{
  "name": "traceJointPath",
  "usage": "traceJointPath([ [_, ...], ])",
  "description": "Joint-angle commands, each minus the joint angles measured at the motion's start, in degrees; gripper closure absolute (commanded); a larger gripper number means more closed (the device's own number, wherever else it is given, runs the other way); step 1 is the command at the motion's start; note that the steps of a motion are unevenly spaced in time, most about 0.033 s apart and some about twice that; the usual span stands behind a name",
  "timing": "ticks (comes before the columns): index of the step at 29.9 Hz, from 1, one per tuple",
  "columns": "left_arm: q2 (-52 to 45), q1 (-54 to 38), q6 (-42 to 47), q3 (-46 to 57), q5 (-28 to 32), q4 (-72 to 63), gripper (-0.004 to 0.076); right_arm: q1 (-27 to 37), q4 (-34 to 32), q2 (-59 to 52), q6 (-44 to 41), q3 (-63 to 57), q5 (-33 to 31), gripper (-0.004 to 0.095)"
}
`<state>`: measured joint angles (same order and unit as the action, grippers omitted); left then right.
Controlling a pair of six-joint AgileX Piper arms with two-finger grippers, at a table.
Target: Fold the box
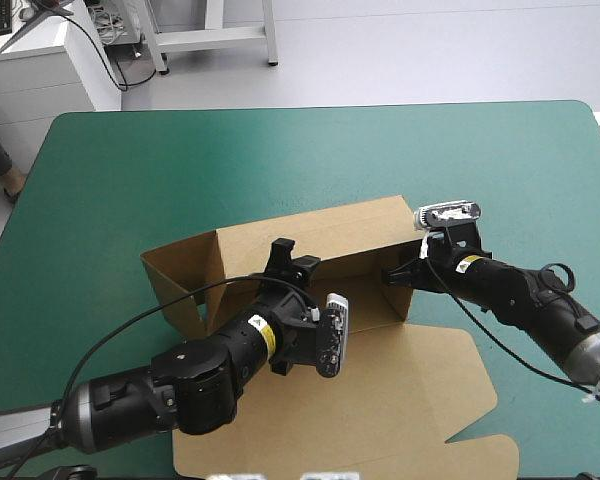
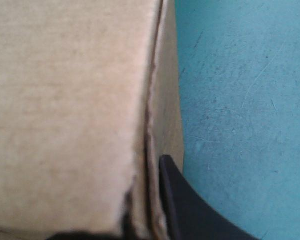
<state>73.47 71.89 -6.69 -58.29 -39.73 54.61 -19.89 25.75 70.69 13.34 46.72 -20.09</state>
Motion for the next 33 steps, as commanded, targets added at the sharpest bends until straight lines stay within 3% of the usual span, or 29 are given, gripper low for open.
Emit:
traceJointPath([
  [1,-4.43,2.51,3.8,-1.26,0.66,0.76,0.03,-0.28,3.0,0.27,-1.97,1.42,2.11,0.0908],
  [5,-7.37,4.17,9.72,-1.26,0.14,0.76,0.03,-0.28,3.0,0.27,-2.14,2.26,1.59,0.0908],
  [12,-11.86,4.15,11.15,-4.21,-1.81,0.76,0.0303,-0.28,1.45,0.27,-2.68,5.73,-0.48,0.0908],
  [16,-13.48,4.15,11.28,-8.21,-2.26,0.12,0.0303,-0.06,-3.69,0.27,-6.4,7.82,-0.95,0.0908],
  [25,-13.33,4.05,11.28,-18.11,-12.25,6.42,0.0303,-0.06,-20.95,0.35,-20.23,14.7,-12.65,0.0908],
  [33,-13.23,4.05,8.75,-28.44,-19.78,5.72,0.0303,1.82,-23.22,2.59,-20.86,22.24,-22.68,0.0908],
])
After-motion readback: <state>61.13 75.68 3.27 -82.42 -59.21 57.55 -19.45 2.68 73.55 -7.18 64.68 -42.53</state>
